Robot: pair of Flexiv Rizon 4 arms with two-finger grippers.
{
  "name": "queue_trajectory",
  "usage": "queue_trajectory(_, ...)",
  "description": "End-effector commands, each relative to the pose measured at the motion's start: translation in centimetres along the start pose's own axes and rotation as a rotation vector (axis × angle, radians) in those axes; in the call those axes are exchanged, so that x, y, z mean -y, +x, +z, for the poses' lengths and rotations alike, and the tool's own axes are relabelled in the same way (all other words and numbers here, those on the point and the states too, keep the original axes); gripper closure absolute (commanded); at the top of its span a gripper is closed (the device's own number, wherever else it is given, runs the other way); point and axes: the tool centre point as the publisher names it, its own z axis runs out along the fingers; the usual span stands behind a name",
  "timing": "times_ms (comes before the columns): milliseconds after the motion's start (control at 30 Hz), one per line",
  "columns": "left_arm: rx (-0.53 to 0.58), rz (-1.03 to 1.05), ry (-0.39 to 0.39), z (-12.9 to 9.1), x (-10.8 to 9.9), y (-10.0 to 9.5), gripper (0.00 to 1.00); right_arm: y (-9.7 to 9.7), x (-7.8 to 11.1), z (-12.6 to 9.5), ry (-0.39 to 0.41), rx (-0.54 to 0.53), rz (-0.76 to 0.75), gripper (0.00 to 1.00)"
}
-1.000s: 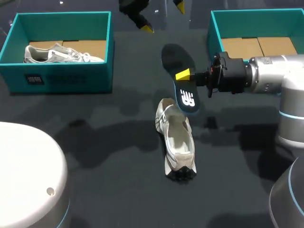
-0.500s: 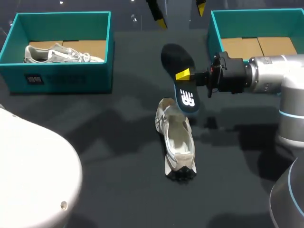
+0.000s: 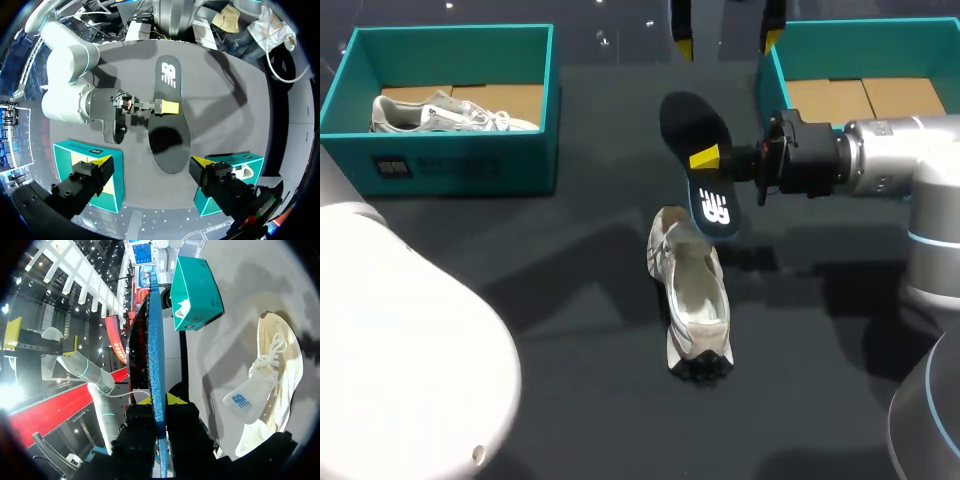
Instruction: Take the shoe out of the shoebox, open the shoe tongue, remove and reinsert the insole, then place the shoe into the shoebox
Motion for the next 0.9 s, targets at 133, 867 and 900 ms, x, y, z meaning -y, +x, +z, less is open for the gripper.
queue_trajectory(133,-0.155,-0.009,0.008,0.3,-0.4,-0.8,0.00,0.0,0.1,0.1,-0.001,0.003,0.001,1.00)
queue_trajectory(867,-0.009,-0.001,0.014,0.7,0.2,1.6,0.00,0.0,0.1,0.1,-0.001,0.003,0.001,1.00)
queue_trajectory(900,0.016,0.003,0.013,0.6,0.3,2.0,0.00,0.0,0.1,0.1,-0.001,0.003,0.001,1.00)
